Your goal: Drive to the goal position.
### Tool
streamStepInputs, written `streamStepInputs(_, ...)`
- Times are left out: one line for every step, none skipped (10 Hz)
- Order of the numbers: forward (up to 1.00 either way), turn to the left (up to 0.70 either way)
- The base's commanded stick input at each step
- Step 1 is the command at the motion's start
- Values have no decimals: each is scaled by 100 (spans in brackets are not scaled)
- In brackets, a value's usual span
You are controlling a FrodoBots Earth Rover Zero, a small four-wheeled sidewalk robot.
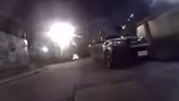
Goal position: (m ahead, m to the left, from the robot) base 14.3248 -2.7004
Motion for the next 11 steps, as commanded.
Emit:
streamStepInputs(70,0)
streamStepInputs(70,0)
streamStepInputs(70,0)
streamStepInputs(70,0)
streamStepInputs(70,0)
streamStepInputs(70,0)
streamStepInputs(70,0)
streamStepInputs(70,0)
streamStepInputs(70,0)
streamStepInputs(70,0)
streamStepInputs(70,0)
